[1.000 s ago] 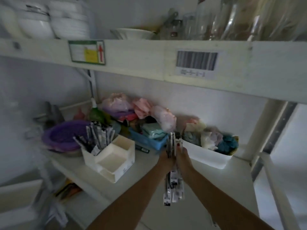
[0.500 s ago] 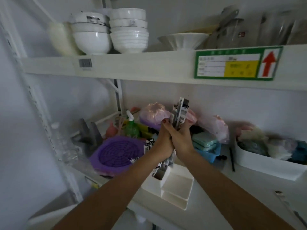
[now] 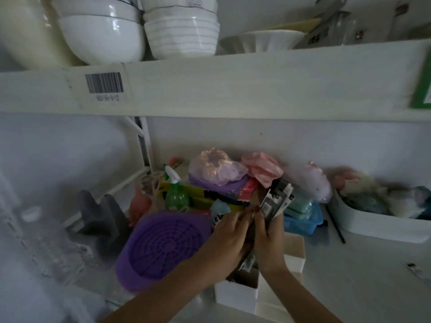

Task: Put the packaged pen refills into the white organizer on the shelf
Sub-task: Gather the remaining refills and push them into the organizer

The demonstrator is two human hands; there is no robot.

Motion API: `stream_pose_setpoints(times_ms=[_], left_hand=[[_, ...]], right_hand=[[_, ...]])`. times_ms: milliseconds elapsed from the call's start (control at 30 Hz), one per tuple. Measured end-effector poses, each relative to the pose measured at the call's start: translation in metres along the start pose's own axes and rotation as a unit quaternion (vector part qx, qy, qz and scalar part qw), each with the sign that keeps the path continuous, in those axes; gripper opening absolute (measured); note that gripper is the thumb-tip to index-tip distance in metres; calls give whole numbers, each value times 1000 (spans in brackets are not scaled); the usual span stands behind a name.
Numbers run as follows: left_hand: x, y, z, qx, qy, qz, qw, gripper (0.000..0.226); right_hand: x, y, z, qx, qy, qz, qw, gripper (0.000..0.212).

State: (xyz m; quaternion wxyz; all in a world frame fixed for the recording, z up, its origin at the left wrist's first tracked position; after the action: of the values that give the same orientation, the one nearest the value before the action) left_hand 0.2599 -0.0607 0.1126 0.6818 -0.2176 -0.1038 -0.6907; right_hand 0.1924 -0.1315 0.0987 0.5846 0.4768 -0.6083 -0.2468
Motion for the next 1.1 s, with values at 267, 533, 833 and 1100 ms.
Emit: stream_pose_setpoints(times_ms=[267, 533, 833, 1100], left_hand=[[-34, 22, -16, 119, 50, -111, 985, 57], [-42, 33, -26, 33, 94, -18, 995, 32], [-43, 61, -43, -11, 98, 59, 993, 39], [-44, 60, -50, -18, 109, 53, 992, 48]], right_hand=[[-11, 13, 24, -28, -192, 35, 980, 20], [-16, 27, 6, -60, -248, 32, 966, 21], [-14, 50, 13, -17, -218, 105, 970, 26], [-33, -1, -7, -156, -166, 98, 969, 16]])
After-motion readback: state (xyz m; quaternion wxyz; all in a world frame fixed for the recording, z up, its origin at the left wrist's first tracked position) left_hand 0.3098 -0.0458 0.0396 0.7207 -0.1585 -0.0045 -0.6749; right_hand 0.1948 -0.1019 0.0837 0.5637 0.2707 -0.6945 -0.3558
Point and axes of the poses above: each hand's wrist, its own x-axis towards the middle knuckle, its own z-axis out of the back of the hand, y = z × x, the point moved 6 cm from there along x, towards the middle knuckle, and after that the axes turned 5 degrees about -y, right-handed, at the moved point
